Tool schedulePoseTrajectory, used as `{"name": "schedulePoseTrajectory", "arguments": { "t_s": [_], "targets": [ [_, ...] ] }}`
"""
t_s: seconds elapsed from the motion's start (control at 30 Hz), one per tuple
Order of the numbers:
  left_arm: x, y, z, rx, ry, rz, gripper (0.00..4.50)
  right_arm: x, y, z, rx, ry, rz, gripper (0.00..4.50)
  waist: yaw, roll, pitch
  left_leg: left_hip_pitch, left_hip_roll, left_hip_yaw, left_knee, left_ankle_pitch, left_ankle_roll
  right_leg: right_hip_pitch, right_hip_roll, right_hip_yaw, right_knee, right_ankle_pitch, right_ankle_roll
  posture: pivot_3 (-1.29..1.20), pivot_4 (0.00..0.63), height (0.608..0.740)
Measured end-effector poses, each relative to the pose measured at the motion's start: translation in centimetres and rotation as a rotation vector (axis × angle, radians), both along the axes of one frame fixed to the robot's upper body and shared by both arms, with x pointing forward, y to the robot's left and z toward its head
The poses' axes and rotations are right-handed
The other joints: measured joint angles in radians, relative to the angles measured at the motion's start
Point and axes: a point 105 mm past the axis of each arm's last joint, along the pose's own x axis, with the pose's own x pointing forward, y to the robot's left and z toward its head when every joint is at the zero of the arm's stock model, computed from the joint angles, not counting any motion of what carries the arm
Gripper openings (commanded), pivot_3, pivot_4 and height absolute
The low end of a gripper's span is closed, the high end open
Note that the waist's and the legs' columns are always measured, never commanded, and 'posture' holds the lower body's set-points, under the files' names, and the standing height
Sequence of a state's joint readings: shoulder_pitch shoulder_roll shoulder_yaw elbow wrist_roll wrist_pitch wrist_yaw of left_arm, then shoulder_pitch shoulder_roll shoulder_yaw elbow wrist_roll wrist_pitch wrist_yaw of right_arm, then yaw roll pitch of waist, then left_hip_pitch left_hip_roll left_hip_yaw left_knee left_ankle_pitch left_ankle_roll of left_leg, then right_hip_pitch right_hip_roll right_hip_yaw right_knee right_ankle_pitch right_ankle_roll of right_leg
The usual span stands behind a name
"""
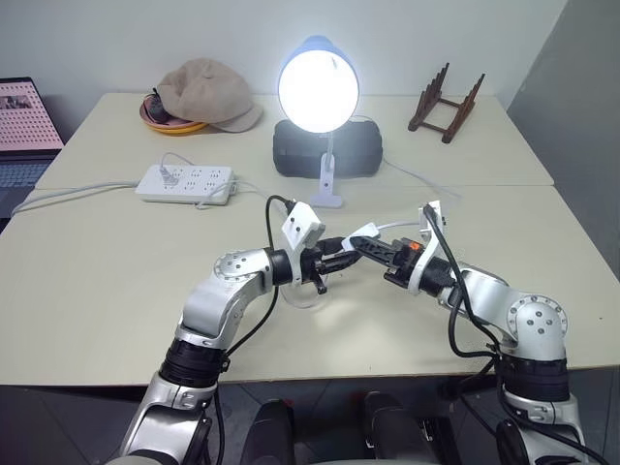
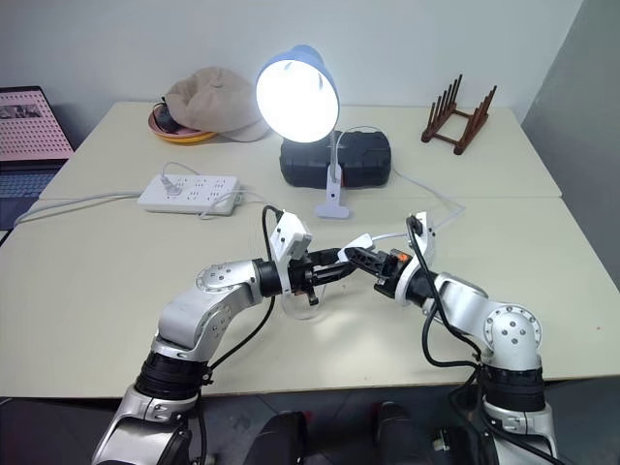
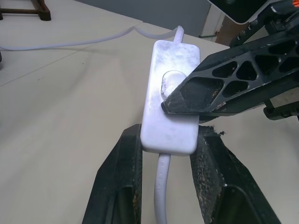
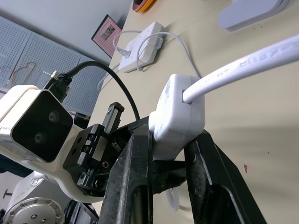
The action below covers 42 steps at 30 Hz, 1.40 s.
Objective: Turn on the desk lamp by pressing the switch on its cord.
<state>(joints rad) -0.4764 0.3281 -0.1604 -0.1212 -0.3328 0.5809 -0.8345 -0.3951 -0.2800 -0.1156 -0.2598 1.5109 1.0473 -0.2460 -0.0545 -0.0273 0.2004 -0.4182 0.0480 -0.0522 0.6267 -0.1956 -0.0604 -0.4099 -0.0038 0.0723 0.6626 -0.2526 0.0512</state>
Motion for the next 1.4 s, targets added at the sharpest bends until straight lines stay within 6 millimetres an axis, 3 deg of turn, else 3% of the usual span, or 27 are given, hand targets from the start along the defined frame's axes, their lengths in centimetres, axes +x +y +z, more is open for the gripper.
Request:
{"name": "schedulePoseTrajectory", "arguments": {
  "t_s": [0.1, 0.17, 0.43, 0.53, 0.57, 0.63, 0.8, 0.97, 1.03, 1.23, 1.4],
  "targets": [
    [0.0, 0.0, 0.0, 0.002, 0.000, 0.001, 1.08, 0.0, 0.0, 0.0, -0.005, -0.001, 0.001, 0.56, 0.000, 0.000, 0.000, 0.000, 0.000, 0.000, 0.000, 0.000, 0.000, 0.000, 0.000, 0.000, 0.000, 0.000, 0.000, 0.00, 0.150, 0.740],
    [0.0, 0.1, 0.0, 0.006, 0.000, 0.001, 1.08, 0.0, 0.1, 0.0, -0.019, -0.006, 0.006, 1.26, 0.000, 0.000, 0.000, 0.000, 0.000, 0.000, 0.000, 0.000, 0.000, 0.000, 0.000, 0.000, 0.000, 0.000, 0.000, 0.00, 0.150, 0.740],
    [-0.1, 0.4, 0.0, 0.036, -0.010, -0.018, 1.08, -0.5, -1.1, -0.2, -0.081, -0.023, 0.008, 3.09, 0.002, 0.000, 0.000, -0.001, 0.000, 0.000, 0.000, 0.000, 0.000, 0.000, 0.000, 0.000, -0.001, 0.000, 0.000, 0.00, 0.150, 0.740],
    [-0.5, 1.1, -0.2, 0.091, -0.014, -0.059, 1.08, -2.5, -3.4, -1.0, -0.303, -0.102, 0.081, 3.64, 0.007, 0.002, 0.001, -0.003, -0.002, 0.000, -0.001, 0.000, 0.000, -0.002, -0.002, 0.000, -0.002, -0.001, -0.001, 0.00, 0.150, 0.740],
    [-0.5, 2.1, -0.7, 0.136, -0.009, -0.070, 1.08, -3.3, -5.0, -1.5, -0.456, -0.150, 0.110, 3.89, 0.007, 0.002, 0.001, -0.003, -0.001, 0.000, -0.001, 0.000, 0.000, -0.002, -0.002, -0.001, -0.003, -0.001, -0.002, 0.00, 0.150, 0.740],
    [-0.3, 3.2, -1.4, 0.208, 0.001, -0.075, 1.08, -4.1, -6.1, -1.8, -0.574, -0.204, 0.149, 4.45, 0.006, 0.001, 0.001, -0.003, -0.001, 0.000, -0.002, 0.000, 0.000, -0.002, -0.001, -0.001, -0.004, -0.001, -0.002, 0.00, 0.150, 0.740],
    [0.6, 4.4, -5.3, 0.397, 0.050, -0.111, 1.08, -4.9, -5.8, -0.4, -0.654, -0.442, 0.237, 4.45, 0.002, 0.002, 0.001, -0.002, 0.000, 0.001, -0.001, 0.000, 0.000, -0.002, -0.001, 0.000, -0.004, -0.001, -0.002, 0.00, 0.150, 0.740],
    [1.2, 4.0, -5.5, 0.450, 0.000, -0.174, 1.08, -4.9, -5.2, 0.8, -0.669, -0.589, 0.257, 4.45, 0.009, 0.001, 0.001, -0.002, -0.001, 0.001, 0.000, 0.000, 0.000, -0.001, -0.002, 0.000, -0.004, -0.001, -0.002, 0.00, 0.150, 0.740],
    [1.4, 3.7, -5.5, 0.454, -0.014, -0.190, 1.78, -4.8, -4.9, 0.9, -0.663, -0.618, 0.260, 4.50, 0.015, 0.001, 0.001, -0.002, -0.001, 0.001, 0.000, 0.000, 0.000, -0.001, -0.002, 0.000, -0.004, -0.001, -0.002, 0.00, 0.150, 0.740],
    [1.0, 4.0, -5.3, 0.468, 0.000, -0.251, 2.92, -4.8, -4.9, 0.1, -0.679, -0.641, 0.294, 4.50, 0.022, 0.001, 0.001, -0.002, -0.001, 0.001, 0.000, 0.000, 0.000, -0.001, -0.002, 0.000, -0.004, -0.001, -0.002, 0.00, 0.150, 0.740],
    [0.4, 8.6, -3.5, 0.511, 0.040, -0.201, 4.06, -5.2, -6.1, -1.4, -0.720, -0.593, 0.364, 4.50, 0.007, 0.001, 0.001, -0.002, 0.000, 0.001, -0.003, 0.000, 0.000, -0.003, -0.001, -0.001, -0.002, -0.002, -0.002, 0.00, 0.150, 0.740]
  ]
}}
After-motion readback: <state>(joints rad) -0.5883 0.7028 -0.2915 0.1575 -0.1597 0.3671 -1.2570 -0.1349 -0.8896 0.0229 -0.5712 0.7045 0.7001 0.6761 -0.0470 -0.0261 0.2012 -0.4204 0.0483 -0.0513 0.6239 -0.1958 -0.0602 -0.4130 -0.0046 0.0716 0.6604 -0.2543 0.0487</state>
